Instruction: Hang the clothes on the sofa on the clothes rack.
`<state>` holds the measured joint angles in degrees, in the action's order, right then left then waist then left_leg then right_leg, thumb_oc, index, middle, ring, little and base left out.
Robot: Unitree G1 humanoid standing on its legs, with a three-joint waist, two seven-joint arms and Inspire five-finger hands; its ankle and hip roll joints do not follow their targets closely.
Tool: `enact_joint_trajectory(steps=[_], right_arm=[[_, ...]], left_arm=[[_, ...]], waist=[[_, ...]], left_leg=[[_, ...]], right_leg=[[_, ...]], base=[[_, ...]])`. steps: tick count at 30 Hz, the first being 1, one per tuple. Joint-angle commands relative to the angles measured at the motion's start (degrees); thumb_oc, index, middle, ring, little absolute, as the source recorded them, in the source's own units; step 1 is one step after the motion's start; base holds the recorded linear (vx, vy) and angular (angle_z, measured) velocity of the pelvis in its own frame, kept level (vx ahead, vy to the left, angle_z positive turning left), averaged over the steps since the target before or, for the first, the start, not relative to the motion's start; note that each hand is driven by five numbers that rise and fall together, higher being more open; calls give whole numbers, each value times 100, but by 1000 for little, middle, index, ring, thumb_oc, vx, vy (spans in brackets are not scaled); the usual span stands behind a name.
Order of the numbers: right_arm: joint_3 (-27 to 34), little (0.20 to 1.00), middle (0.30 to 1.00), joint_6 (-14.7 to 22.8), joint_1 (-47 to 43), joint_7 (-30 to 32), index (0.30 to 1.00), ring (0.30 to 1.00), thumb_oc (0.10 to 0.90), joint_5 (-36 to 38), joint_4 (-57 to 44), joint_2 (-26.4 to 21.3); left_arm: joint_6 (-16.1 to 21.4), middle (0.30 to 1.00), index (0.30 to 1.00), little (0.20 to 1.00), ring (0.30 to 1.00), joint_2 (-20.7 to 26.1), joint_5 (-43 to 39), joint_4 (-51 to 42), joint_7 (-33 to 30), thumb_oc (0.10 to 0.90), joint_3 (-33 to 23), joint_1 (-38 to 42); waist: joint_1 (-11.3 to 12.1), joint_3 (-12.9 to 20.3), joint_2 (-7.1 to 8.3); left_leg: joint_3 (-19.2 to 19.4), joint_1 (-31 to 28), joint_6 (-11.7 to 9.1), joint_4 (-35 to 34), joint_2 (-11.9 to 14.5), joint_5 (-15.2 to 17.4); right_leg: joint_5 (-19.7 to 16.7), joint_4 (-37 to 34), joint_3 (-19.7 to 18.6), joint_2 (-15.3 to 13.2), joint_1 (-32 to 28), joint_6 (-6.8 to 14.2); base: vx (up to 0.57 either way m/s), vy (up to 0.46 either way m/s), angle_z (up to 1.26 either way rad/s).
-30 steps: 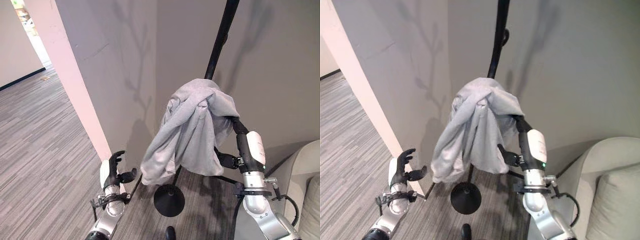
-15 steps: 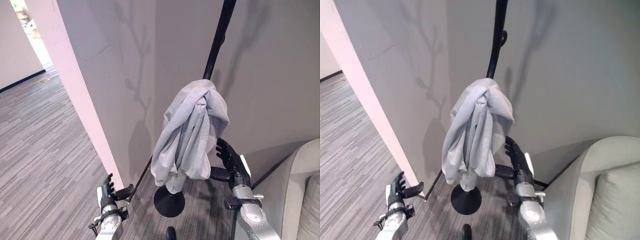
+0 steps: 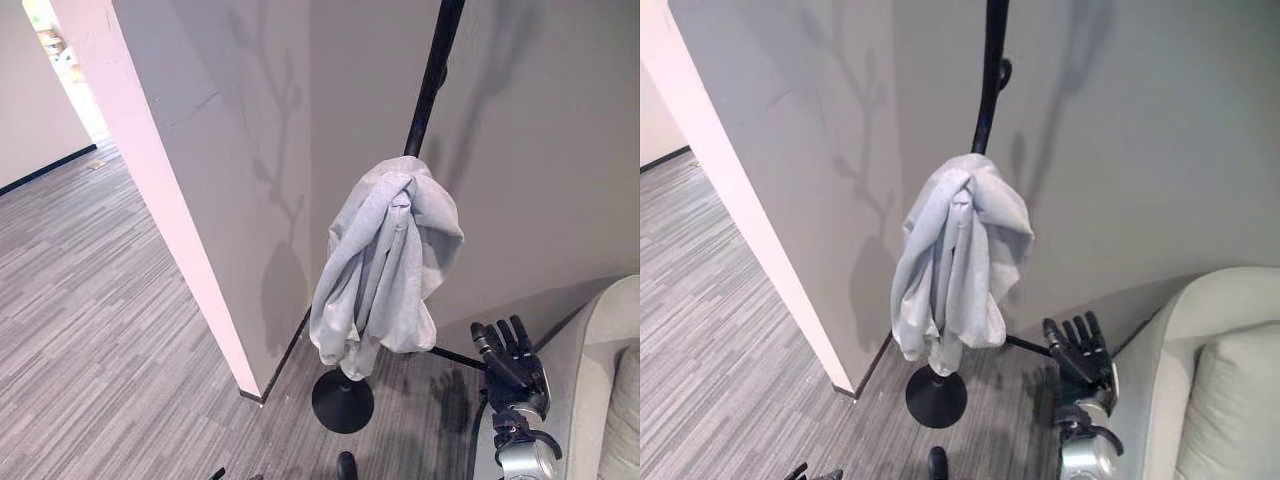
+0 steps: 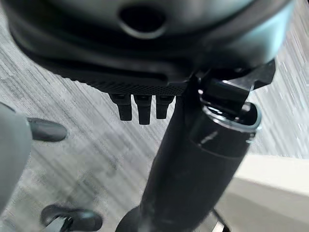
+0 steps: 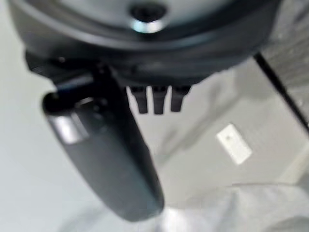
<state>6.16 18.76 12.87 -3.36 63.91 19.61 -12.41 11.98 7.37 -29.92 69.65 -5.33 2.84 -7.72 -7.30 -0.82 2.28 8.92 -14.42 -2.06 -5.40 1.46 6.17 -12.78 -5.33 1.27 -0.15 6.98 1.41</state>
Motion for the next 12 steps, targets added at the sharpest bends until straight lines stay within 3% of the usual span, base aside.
enact_joint_trajectory(steps=[1, 3, 7, 8, 12], right_arm=[[208, 900, 900, 219, -394, -287, 900, 900, 800, 448, 705, -43], [-6, 900, 900, -297, -680, -97, 900, 900, 800, 532, 2639, 150], [58, 900, 900, -1099, -937, -52, 900, 900, 800, 658, 4831, 427], [192, 900, 900, -1323, -1016, -12, 900, 900, 800, 717, 5323, 482], [510, 900, 900, -1649, -1176, 98, 900, 900, 800, 511, 6497, 486]], left_arm=[[200, 900, 900, 900, 900, 151, 245, 18, 322, 800, 215, 267], [109, 900, 900, 900, 900, 115, 438, 217, 461, 800, 541, 395], [69, 900, 900, 900, 900, 140, 668, 440, 510, 800, 782, 538], [52, 900, 900, 900, 900, 139, 698, 497, 511, 800, 802, 575], [47, 900, 900, 900, 900, 140, 843, 638, 516, 800, 852, 675]], waist=[[-38, 127, 147], [11, 109, 126], [112, 131, 145], [140, 136, 138], [207, 161, 110]], left_leg=[[5, 180, 138, 40, 27, 250], [-26, 157, 143, 40, 27, 277], [-94, 193, 133, 40, 9, 245], [-115, 195, 129, 40, 10, 247], [-170, 206, 130, 40, 14, 251]], right_leg=[[237, 102, -204, -798, -55, 949], [254, 103, -177, -812, -100, 945], [260, 83, -133, -847, -118, 936], [271, 74, -116, -851, -133, 934], [297, 52, -55, -870, -177, 925]], base=[[-17, 58, -5], [-5, 49, 4], [9, 9, 1], [21, 13, 7], [26, 15, 17]])
